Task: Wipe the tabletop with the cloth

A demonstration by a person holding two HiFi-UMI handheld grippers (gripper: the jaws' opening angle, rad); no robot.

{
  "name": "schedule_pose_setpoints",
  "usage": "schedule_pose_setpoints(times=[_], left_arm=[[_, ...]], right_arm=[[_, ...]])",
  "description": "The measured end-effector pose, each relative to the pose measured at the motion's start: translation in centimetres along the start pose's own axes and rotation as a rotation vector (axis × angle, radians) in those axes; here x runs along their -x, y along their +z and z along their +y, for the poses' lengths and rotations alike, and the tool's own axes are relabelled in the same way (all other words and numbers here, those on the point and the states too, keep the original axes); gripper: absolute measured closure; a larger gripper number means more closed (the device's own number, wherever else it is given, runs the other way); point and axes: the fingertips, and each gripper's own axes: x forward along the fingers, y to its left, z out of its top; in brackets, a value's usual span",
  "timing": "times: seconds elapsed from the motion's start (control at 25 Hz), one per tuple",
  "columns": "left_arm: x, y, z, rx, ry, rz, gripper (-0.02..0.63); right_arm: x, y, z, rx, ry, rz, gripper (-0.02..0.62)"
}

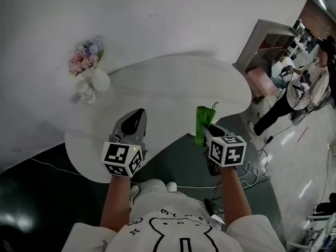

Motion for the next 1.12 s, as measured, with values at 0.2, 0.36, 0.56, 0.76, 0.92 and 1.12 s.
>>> schedule_pose_setpoints(times=[0.2,0.36,0.56,0.76,0.92,1.12], left_arm=[[-1.0,0.2,-0.3,-0.002,0.028,0.004,0.586],[-2.4,0.8,0.1,-0.007,0.046,-0.006,0.586],[-4.0,1.8,0.3,-0.015,0.067,-0.032,0.586],[-5.7,2.9,1.2,-0.023,0.104,-0.055,0.586],[-7.2,3.8,2.4,-0.034,0.159,-0.076,0.586],[-8.5,4.4,4.2,-0.090,0.221,-0.092,0.586]], right_arm=[[-0.2,3.2,-1.0,0.032,0.022,-0.092,0.554],[-0.7,5.2,-1.1,0.068,0.060,-0.154,0.554],[-1.0,8.3,-1.9,0.100,0.078,-0.235,0.554],[-1.7,12.0,-1.8,0.163,0.141,-0.345,0.554],[-3.0,14.7,-2.2,0.255,0.142,-0.386,0.554],[-5.2,17.4,-2.3,0.356,0.170,-0.420,0.554]])
